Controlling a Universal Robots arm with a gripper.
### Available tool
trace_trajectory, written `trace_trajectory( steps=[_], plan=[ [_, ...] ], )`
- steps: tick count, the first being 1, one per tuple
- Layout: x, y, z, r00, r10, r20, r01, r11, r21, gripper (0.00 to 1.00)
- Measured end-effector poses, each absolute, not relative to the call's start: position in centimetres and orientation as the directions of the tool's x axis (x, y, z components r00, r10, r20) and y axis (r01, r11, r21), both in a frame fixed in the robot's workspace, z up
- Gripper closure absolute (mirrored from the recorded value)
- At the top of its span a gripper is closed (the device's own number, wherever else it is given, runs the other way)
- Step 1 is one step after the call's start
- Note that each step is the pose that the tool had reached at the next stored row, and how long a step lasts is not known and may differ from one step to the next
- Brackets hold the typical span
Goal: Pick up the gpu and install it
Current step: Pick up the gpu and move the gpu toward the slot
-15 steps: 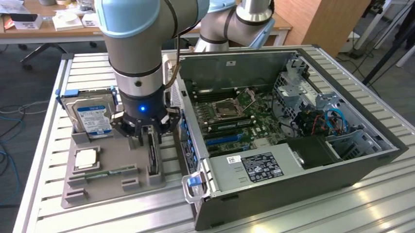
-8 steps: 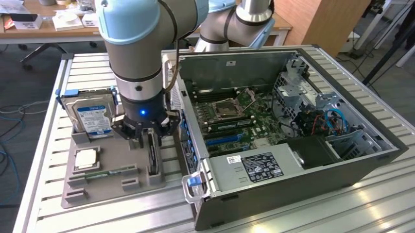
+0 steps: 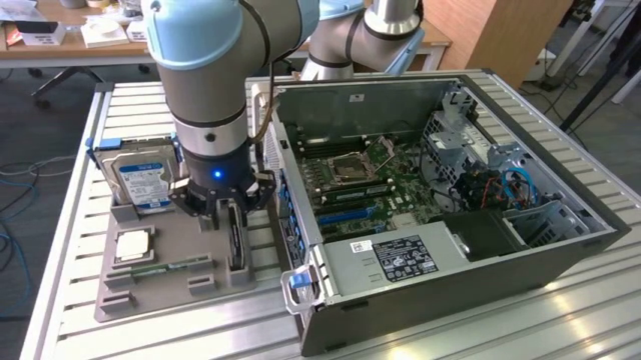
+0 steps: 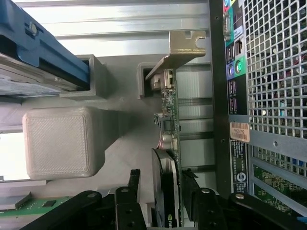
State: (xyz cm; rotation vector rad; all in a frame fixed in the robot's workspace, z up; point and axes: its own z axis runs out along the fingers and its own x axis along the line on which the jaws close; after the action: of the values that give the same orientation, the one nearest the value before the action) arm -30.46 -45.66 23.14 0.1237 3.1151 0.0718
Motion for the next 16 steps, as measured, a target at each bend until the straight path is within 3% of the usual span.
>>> trace_trajectory(
  steps=[16],
  plan=[
    [-30.18,-46.02,23.03,-0.997,0.080,-0.021,0.079,0.996,0.047,0.53]
  ],
)
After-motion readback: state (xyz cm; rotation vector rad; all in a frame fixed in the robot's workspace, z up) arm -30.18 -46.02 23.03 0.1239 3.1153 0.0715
